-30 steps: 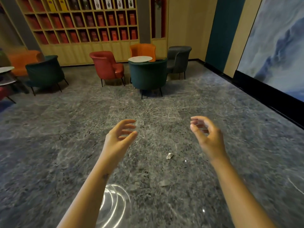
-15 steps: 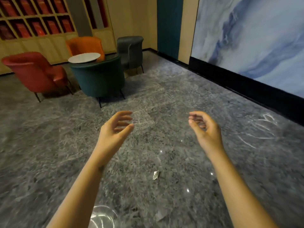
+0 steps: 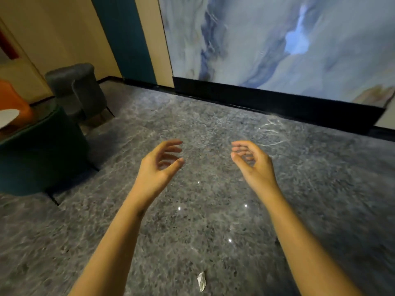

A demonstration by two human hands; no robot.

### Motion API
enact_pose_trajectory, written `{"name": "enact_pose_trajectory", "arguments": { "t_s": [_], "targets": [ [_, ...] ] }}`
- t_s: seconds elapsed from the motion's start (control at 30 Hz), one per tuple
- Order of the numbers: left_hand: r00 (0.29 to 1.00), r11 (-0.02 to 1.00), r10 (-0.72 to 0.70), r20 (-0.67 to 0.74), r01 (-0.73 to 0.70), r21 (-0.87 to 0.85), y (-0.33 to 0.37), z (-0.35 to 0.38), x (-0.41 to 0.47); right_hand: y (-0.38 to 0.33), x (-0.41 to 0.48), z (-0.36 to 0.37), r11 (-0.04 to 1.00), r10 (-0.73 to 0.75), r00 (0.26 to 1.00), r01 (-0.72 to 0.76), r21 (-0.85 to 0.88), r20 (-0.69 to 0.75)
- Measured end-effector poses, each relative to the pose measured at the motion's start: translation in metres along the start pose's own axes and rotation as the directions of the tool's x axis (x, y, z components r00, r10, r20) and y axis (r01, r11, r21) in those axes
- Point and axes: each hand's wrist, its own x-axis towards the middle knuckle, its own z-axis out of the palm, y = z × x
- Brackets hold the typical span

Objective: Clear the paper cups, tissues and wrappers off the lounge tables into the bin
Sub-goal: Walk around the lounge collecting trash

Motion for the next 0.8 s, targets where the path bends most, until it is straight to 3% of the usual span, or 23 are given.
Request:
{"name": "enact_pose_trajectory", "arguments": {
  "t_s": [0.17, 0.3, 0.4, 0.57, 0.67, 0.8],
  "targets": [
    [0.962, 0.986, 0.159, 0.224, -0.142, -0.088, 0.004, 0.024, 0.109, 0.005, 0.052, -0.011, 0.991, -0.001, 0.976, -0.028, -0.134, -0.217],
    [0.850, 0.941, 0.328, 0.412, -0.253, -0.225, 0.005, 0.056, 0.183, 0.014, 0.067, -0.026, 0.962, 0.020, 0.900, -0.136, -0.237, -0.435],
    [0.719, 0.895, 0.439, 0.539, -0.298, -0.333, -0.002, 0.081, 0.227, 0.020, 0.065, -0.022, 0.931, 0.033, 0.798, -0.244, -0.272, -0.602],
    [0.398, 0.823, 0.567, 0.721, -0.313, -0.474, -0.025, 0.115, 0.272, 0.028, 0.045, 0.028, 0.865, 0.059, 0.560, -0.442, -0.238, -0.826],
    [0.232, 0.806, 0.587, 0.775, -0.248, -0.537, -0.043, 0.128, 0.269, 0.026, 0.020, 0.069, 0.826, 0.076, 0.403, -0.538, -0.169, -0.912],
    [0.075, 0.811, 0.576, 0.814, -0.183, -0.556, -0.075, 0.145, 0.244, 0.027, -0.025, 0.117, 0.774, 0.125, 0.220, -0.632, -0.044, -0.968]
  ]
}}
